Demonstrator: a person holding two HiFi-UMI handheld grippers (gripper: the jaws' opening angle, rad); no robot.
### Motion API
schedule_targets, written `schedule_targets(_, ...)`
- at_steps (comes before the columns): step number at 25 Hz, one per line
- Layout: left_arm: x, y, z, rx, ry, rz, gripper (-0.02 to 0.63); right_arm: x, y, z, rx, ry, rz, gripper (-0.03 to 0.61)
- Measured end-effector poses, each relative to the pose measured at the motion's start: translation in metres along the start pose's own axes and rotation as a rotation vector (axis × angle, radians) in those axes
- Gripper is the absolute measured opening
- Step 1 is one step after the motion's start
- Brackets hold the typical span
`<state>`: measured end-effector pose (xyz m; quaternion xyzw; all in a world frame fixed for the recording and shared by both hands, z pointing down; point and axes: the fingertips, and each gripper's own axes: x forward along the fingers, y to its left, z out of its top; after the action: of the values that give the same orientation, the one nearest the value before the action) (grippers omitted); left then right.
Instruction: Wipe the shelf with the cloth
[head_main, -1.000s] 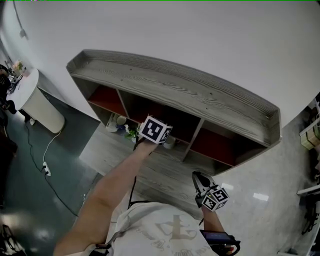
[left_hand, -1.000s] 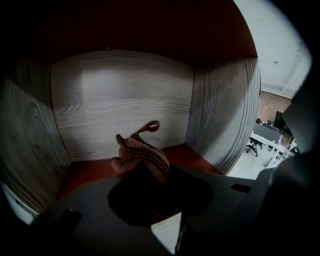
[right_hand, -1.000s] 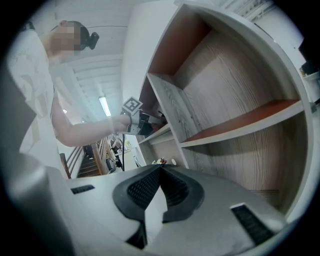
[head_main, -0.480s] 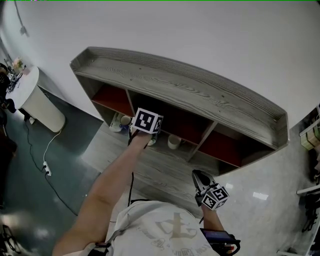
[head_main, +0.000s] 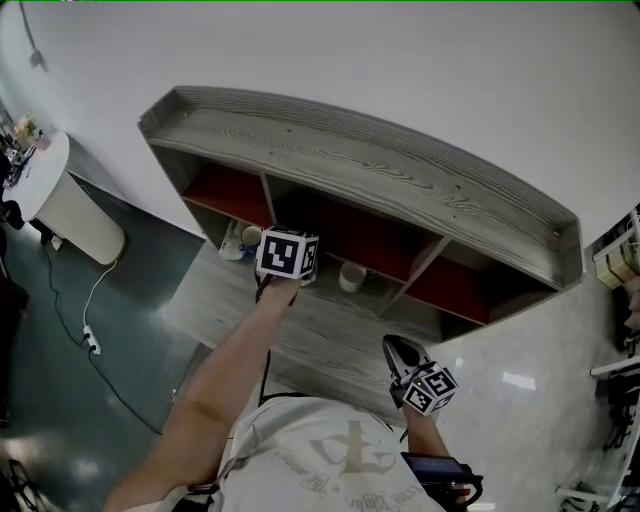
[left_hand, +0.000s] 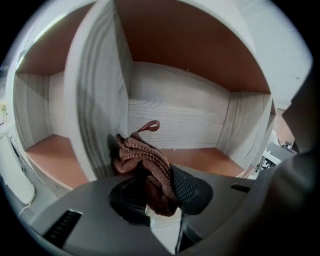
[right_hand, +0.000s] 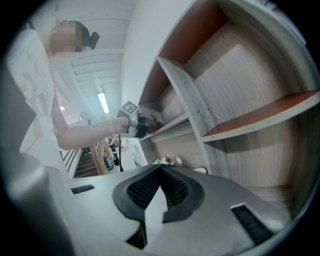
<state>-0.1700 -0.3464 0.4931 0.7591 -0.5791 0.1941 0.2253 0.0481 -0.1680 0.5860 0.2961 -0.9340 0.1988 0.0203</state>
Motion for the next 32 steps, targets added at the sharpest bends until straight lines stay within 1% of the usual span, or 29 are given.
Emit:
schedule_targets(6, -0.022, -0.001, -0.016, -0.051, -0.08, -0.083, 0.101, 0.014, 0.017, -0.004, -0.006, 0.004, -0.004, 0.005)
schedule_targets(9, -0.032, 0.0, -0.026, -0.046, -0.127, -0.116, 0.101, 0.021, 0.025, -0.005, -0.012, 0.001, -0.01, 0.005)
schedule_targets(15, -0.056, 0.004, -0.047, -0.046, -0.226, -0.225, 0.101, 0.032, 0.041, -0.006, -0.015, -0.006, -0.04, 0.005)
schedule_targets(20, -0.072, 0.01, -0.066, -0.024, -0.286, -0.268, 0.101, 0.046, 0.046, -0.005, -0.034, -0.014, -0.058, 0.005)
schedule_targets(22, -0.077, 0.012, -0.078, -0.024, -0.291, -0.282, 0.101, 0.051, 0.049, -0.005, -0.034, -0.015, -0.062, 0.005)
schedule_targets(26, -0.084, 0.014, -0.103, -0.028, -0.272, -0.298, 0.101, 0.06, 0.055, -0.009, -0.026, -0.007, -0.054, 0.005)
schedule_targets(32, -0.095, 0.027, -0.135, -0.057, -0.24, -0.249, 0.101, 0.073, 0.059, -0.009, -0.043, 0.021, 0.01, 0.005)
